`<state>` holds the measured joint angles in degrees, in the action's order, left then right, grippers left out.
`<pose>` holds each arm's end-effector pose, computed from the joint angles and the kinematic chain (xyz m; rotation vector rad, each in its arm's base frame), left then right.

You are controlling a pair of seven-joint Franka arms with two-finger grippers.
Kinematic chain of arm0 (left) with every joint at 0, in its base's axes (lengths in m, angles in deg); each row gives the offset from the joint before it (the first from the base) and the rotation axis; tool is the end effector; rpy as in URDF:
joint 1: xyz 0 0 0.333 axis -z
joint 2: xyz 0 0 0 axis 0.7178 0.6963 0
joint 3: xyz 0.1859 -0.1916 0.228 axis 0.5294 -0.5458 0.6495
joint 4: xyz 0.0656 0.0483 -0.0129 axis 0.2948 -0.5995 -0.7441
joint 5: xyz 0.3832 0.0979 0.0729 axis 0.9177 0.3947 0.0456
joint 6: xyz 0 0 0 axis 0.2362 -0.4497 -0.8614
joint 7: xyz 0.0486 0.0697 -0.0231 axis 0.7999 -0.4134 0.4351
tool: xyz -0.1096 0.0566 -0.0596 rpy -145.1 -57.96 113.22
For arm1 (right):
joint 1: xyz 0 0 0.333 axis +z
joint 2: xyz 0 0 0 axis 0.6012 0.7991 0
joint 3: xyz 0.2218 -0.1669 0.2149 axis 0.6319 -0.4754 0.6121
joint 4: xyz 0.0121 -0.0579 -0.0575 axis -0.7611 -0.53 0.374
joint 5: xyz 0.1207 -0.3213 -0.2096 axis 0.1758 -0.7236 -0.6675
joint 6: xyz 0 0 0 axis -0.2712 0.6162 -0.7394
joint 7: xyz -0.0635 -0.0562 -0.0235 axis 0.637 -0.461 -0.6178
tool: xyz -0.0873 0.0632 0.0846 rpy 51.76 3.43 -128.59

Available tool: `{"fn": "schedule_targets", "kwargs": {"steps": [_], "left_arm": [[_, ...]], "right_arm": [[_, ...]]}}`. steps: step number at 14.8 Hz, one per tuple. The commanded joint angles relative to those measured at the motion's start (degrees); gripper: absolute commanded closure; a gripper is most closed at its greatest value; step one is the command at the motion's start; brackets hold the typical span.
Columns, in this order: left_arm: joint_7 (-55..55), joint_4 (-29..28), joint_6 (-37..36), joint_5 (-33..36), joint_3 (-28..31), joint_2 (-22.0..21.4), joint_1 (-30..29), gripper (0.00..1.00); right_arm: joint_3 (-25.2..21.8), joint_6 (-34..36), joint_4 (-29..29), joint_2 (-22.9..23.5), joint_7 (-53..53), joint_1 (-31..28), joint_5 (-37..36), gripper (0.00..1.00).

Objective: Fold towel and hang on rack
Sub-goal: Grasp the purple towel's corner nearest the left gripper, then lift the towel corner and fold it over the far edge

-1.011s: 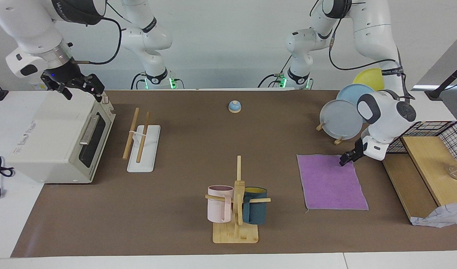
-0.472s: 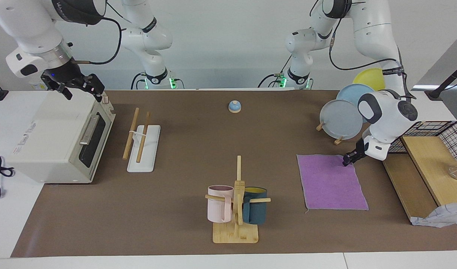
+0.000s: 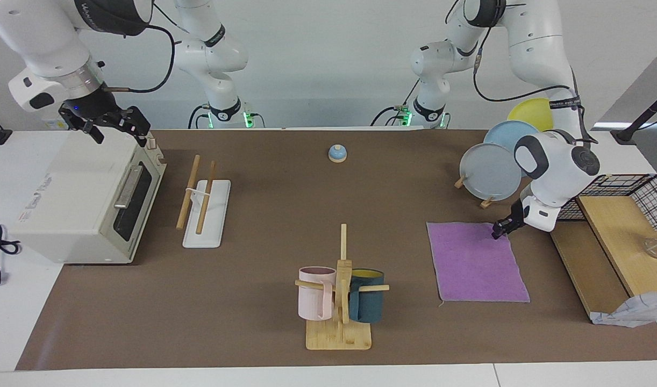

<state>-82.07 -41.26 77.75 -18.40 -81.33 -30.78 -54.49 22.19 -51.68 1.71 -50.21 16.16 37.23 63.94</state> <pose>0.6202 0.0546 0.2960 3.0059 0.4063 -0.0256 0.5569 -0.0620 0.6353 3.0895 -0.1448 -0.1409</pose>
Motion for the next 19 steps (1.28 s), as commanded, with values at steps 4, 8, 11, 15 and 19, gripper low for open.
{"fn": "schedule_targets", "kwargs": {"steps": [4,8,11,15,19], "left_arm": [[-1.02,1.04,-3.13,-0.42,-0.13,0.27,-0.52,1.0],[-1.03,2.09,-3.66,0.81,-0.13,0.1,-0.52,1.0],[-1.2,2.27,-3.75,1.61,-0.04,-0.17,-0.52,1.0],[-1.73,2.27,-4.53,6.6,0.13,-1.57,0.09,1.0],[-2.87,2.36,-8.83,22.3,-0.13,-6.05,9.55,1.0]], "right_arm": [[0.33,0.07,-1.21,-1.08,1.12,-0.8,1.19,0.0],[0.33,0.15,-1.21,-1.08,1.12,-0.89,1.19,0.0],[0.33,0.15,-1.21,-1.08,1.12,-0.8,1.19,0.0],[0.42,0.15,-1.21,-1.08,1.04,-0.36,1.19,0.0],[0.59,0.15,-1.3,-1.17,1.3,-0.36,1.27,0.0]]}}
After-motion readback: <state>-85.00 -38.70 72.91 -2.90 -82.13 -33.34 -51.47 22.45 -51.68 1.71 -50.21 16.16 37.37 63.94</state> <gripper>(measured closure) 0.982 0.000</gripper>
